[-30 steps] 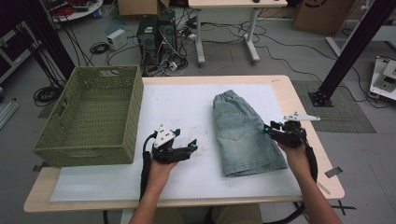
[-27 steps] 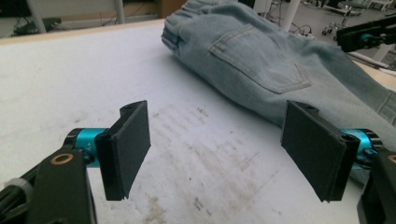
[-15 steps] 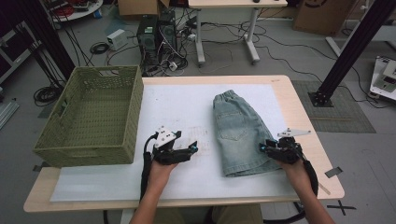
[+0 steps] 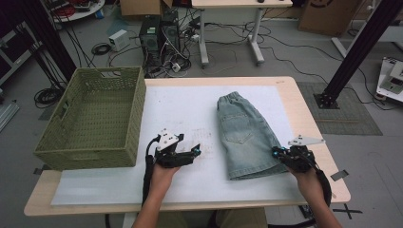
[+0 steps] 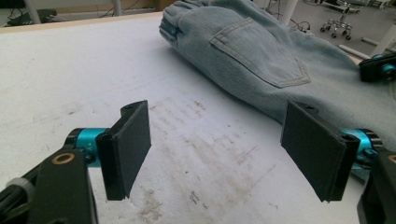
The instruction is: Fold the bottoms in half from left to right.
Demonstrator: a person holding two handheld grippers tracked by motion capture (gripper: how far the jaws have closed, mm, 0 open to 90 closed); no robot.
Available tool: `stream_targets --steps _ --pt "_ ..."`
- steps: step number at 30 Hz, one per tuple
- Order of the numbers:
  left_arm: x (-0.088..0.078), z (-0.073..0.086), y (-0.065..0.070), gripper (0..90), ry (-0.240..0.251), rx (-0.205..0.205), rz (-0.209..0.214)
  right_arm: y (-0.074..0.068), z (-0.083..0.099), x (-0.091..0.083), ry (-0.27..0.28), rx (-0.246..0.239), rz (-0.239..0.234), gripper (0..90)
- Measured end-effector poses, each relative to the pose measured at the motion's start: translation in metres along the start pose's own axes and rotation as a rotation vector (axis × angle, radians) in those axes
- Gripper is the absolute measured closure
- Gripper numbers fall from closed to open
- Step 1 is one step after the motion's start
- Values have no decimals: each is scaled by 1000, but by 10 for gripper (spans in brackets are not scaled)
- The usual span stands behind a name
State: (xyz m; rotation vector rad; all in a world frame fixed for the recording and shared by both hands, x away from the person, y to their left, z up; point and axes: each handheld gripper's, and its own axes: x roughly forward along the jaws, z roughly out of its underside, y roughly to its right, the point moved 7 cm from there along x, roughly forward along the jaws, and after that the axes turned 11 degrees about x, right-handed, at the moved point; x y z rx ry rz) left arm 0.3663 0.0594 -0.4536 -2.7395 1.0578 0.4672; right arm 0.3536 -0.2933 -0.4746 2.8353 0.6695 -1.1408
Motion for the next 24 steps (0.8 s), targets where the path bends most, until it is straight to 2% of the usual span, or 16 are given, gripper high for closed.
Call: stream_targets --steps 5,8,9,11,13,15,17,20,22,24 --pt "-1 2 -3 244 -3 -10 -15 11 5 -16 0 -22 104 867" --pt "-2 2 -3 241 -3 -12 -17 13 5 -18 -6 -47 143 867" --pt "-3 2 -4 241 -4 -14 -22 13 7 -16 -24 -52 141 867" --pt "-3 2 -5 241 -2 -18 -25 12 11 -10 -75 -85 166 865" --pt "-4 3 -6 241 -2 -18 -27 11 12 -7 -95 -89 157 825" --pt "-5 3 -7 241 0 -21 -28 10 6 -7 -59 -73 137 711" --pt "-5 4 -7 241 -3 -31 -16 7 -4 -10 4 -47 104 578" --pt "-5 5 -7 241 -7 -29 -10 -3 -20 -7 70 -27 26 472" --pt "-5 5 -7 241 -7 -26 -11 -15 -28 0 85 -16 -48 410" --pt "-5 4 -7 241 -2 -28 -14 -30 -33 10 79 -32 -80 376"
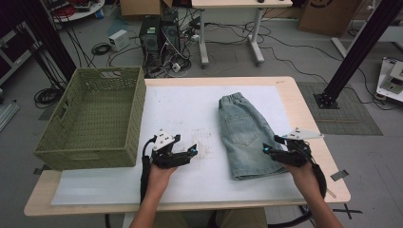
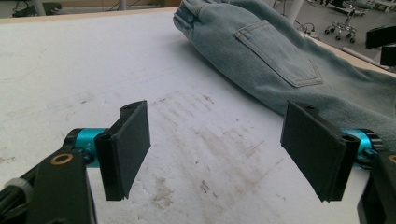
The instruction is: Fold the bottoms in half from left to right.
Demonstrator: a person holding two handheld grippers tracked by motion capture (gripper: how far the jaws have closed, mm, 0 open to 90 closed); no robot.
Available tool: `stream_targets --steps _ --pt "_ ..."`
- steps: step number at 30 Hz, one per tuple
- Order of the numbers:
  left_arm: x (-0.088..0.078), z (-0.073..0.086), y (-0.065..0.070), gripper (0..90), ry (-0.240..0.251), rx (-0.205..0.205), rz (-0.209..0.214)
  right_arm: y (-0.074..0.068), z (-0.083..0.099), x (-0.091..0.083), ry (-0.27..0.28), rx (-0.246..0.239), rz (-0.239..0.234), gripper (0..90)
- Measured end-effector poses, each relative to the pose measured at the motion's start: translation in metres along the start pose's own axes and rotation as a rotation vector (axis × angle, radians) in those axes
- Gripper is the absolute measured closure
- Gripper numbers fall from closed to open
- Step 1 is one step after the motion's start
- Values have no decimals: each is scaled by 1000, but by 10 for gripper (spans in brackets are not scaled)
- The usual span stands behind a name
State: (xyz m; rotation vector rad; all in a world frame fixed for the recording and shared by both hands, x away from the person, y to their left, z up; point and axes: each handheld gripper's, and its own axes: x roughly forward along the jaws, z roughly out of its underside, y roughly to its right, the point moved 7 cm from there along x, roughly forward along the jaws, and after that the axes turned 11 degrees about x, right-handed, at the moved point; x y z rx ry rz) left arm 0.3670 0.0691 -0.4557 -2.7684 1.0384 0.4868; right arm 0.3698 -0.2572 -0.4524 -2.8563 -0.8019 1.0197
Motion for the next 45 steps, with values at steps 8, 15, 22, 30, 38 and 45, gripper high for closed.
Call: stream_targets --steps 8,15,22,30,38,45 --pt "-2 -1 -4 240 3 -2 -9 -44 -8 51 -76 -58 -37 355" --pt "-2 -5 -6 241 1 13 -8 -49 10 71 -211 -146 14 332" --pt "-2 -6 -7 240 9 25 -12 -39 -7 59 -137 -91 -61 317" --pt "0 -4 -13 240 5 27 -16 5 -63 69 -31 -12 35 367" --pt "-6 -3 -16 240 13 16 -11 42 -78 94 -84 49 144 607" --pt "-6 -1 -17 240 12 11 -16 49 -77 88 -84 36 168 900"
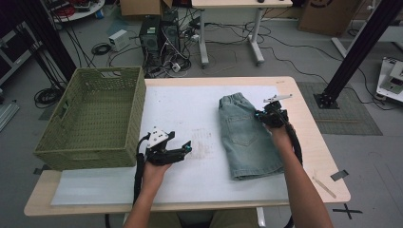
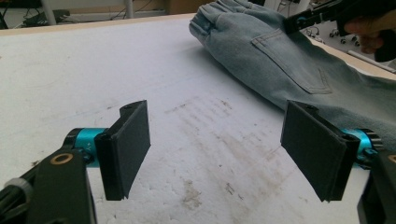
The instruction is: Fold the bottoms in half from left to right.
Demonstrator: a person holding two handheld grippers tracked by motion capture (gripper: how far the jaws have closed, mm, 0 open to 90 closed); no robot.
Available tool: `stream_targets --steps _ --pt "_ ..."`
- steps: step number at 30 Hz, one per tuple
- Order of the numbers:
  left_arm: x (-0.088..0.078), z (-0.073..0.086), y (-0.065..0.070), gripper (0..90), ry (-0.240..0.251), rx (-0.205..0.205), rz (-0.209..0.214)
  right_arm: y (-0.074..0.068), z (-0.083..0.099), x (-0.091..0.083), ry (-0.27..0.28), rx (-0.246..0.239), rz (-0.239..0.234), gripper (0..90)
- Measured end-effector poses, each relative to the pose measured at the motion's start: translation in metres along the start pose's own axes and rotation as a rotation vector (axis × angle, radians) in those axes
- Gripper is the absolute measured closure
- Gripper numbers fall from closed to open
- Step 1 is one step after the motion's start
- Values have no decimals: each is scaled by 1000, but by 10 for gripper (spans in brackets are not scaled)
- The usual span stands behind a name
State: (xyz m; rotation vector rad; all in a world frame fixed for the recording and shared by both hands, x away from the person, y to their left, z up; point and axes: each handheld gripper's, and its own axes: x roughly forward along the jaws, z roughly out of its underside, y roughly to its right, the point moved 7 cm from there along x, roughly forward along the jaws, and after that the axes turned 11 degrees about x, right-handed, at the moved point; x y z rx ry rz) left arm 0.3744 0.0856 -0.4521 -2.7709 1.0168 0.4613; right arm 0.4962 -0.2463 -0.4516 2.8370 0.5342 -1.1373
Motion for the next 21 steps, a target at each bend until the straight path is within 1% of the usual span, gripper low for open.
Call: stream_targets --steps 2,4,5,7,8,10,12,14,16,18,19,21 --pt "1 1 1 240 -7 -3 1 4 -2 -5 14 -4 22 900" --pt "2 2 2 240 -11 2 4 10 -4 -9 19 0 52 900" --pt "2 2 2 241 -12 0 6 14 -4 -10 24 10 66 900" --pt "4 2 4 240 -14 1 9 20 -2 -10 18 28 91 900" --pt "5 2 4 241 -15 4 10 23 0 -8 10 38 99 900" --pt "5 3 5 241 -18 5 12 27 5 -4 -9 41 116 900" --pt "6 3 5 241 -20 5 11 30 10 2 -29 24 136 900" --pt "6 3 5 240 -19 2 11 31 15 9 -46 28 137 900" --pt "6 3 5 241 -17 4 11 30 19 13 -43 18 128 886" --pt "6 3 5 240 -19 4 12 31 22 15 -31 13 124 830" --pt "6 3 4 240 -19 6 11 31 22 15 -30 17 123 784" --pt "6 4 4 241 -19 6 10 34 20 11 -12 43 111 649"
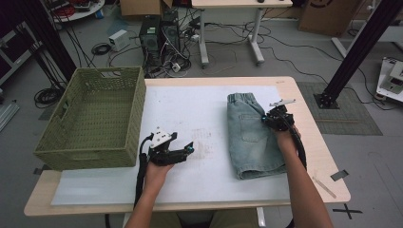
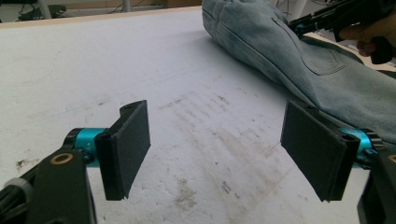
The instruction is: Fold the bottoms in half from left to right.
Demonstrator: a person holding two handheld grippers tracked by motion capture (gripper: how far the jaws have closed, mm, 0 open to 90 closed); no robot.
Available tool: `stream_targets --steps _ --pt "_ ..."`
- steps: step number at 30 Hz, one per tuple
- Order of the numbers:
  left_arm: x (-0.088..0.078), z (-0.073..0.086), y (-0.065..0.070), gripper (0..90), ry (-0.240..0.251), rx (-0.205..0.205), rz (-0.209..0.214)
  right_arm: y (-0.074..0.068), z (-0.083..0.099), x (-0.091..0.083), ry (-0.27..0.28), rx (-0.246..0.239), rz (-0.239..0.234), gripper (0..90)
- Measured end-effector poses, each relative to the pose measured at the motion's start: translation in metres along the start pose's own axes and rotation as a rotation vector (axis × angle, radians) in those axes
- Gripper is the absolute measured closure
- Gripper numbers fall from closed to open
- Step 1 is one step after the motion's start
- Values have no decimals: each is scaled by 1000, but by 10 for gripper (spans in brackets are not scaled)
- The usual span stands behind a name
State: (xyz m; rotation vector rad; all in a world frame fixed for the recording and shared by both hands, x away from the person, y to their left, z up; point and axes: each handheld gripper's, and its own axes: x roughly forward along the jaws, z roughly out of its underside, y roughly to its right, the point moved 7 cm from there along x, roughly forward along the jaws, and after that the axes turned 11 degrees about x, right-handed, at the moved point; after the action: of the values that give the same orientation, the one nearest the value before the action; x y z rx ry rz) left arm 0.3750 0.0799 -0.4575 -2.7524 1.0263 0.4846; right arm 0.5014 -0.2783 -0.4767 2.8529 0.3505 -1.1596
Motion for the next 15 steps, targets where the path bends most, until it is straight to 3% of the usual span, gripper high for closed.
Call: stream_targets --steps 2,5,8,11,15 --pt "-1 0 -1 240 5 -1 -3 2 -5 -9 46 46 -37 592" --pt "-1 -1 -2 240 11 -5 -5 -4 -15 -28 137 56 -107 549" --pt "-1 -1 -1 240 12 -4 -2 -20 -20 -37 182 11 -168 517" --pt "-1 -1 1 240 14 -3 4 -41 -19 -31 150 -35 -238 480" --pt "1 0 3 240 10 1 10 -61 -12 -5 49 -59 -233 395"
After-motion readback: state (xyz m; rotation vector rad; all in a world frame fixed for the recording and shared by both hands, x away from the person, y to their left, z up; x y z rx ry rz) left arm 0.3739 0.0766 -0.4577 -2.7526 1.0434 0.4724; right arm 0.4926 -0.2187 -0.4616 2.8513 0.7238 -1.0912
